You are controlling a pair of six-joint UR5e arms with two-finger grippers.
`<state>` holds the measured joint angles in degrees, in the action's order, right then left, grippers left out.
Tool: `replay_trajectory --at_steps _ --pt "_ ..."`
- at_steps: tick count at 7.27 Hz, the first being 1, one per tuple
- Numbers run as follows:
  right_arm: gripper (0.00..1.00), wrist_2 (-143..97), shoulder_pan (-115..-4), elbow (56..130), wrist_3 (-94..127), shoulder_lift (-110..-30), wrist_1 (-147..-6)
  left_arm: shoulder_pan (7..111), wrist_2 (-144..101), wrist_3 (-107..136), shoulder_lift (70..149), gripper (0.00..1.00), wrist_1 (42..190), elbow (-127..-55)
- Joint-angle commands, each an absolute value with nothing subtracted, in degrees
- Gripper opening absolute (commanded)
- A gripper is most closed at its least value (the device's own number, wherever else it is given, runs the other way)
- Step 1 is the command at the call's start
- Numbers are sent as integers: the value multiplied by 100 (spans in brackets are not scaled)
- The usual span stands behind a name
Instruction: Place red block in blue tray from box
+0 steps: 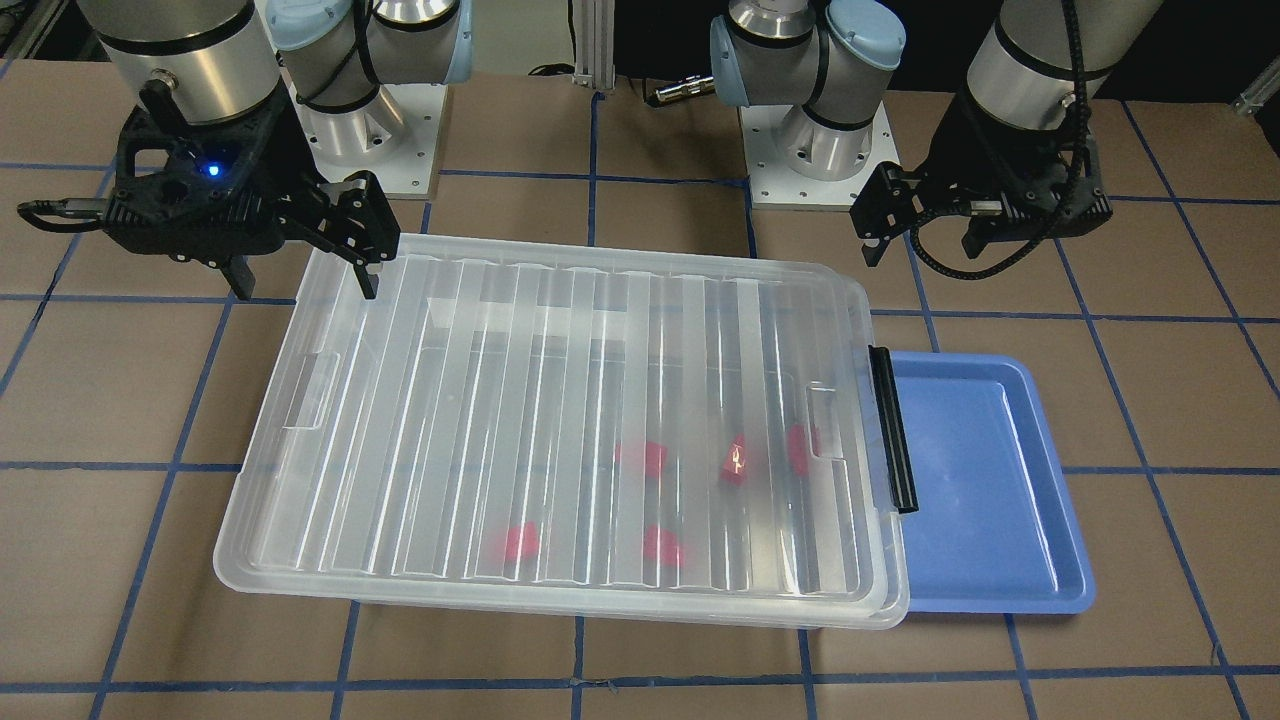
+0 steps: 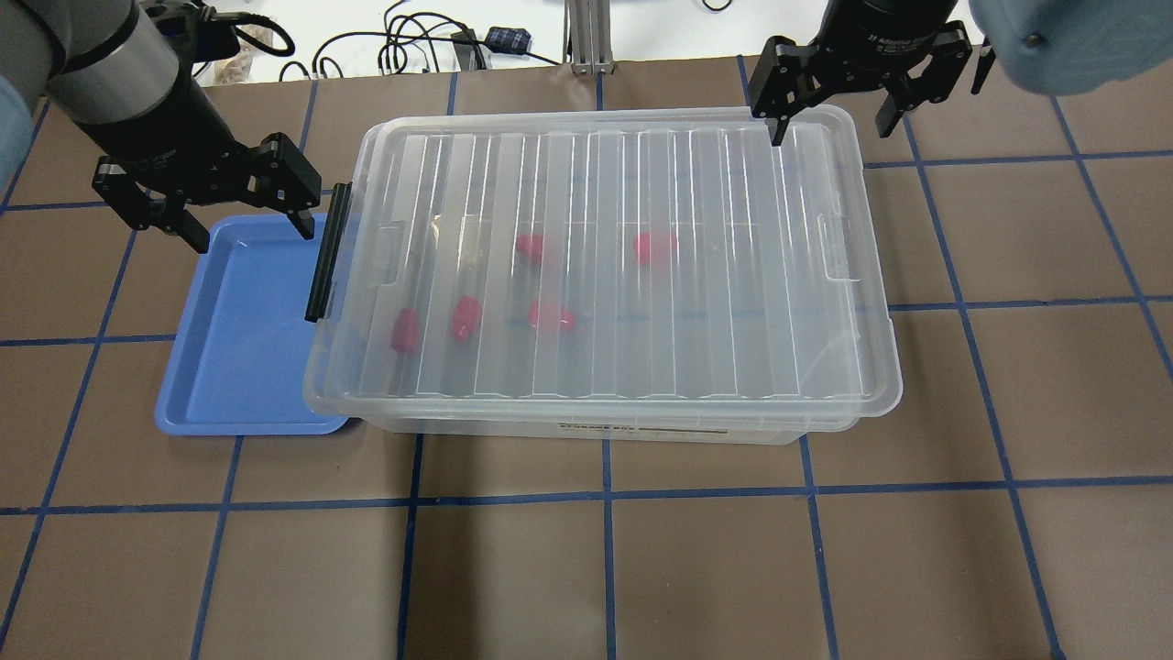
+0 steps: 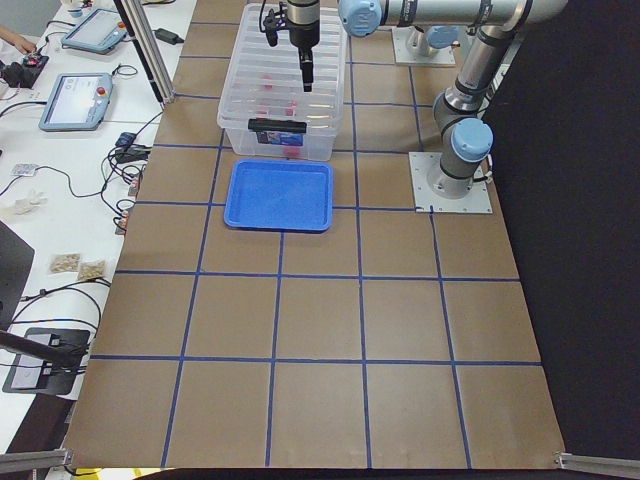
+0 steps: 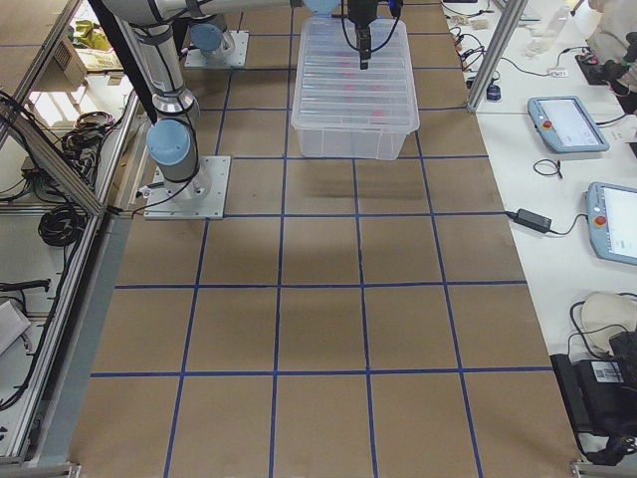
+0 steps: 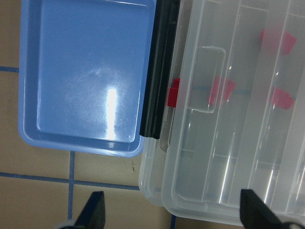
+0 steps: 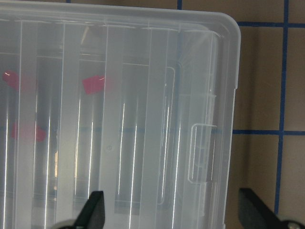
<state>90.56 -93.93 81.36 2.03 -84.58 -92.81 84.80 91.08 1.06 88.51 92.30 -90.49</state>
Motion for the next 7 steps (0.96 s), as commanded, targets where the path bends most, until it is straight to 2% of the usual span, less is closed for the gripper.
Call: replay_trajectory --at_steps 1,4,7 --pt "100 9044 -9378 8156 167 -8455 -9290 8473 9123 105 8877 100 9237 -9053" --pt "100 9079 -9369 8139 167 -8455 -9307 8464 9141 97 8956 100 9202 -9053" --pt "100 9044 -8843 8217 -120 -8403 -9325 8464 9158 123 8956 100 9202 -9044"
